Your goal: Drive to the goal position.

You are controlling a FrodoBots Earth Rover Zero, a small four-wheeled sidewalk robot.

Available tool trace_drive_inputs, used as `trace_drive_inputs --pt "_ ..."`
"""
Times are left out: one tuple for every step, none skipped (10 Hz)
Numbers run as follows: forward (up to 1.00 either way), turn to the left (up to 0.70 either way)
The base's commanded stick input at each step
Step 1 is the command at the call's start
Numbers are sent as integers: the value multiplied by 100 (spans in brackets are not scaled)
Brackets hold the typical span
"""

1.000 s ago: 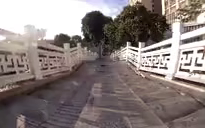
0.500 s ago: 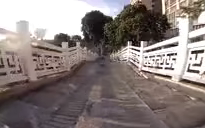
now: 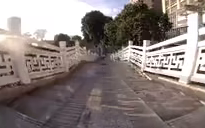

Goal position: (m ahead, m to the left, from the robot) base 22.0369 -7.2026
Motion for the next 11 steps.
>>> trace_drive_inputs --pt "45 0" --pt "45 0" --pt "45 0" --pt "45 0" --pt "45 0" --pt "45 0" --pt "45 0" --pt "45 0" --pt "45 0" --pt "45 0" --pt "45 0"
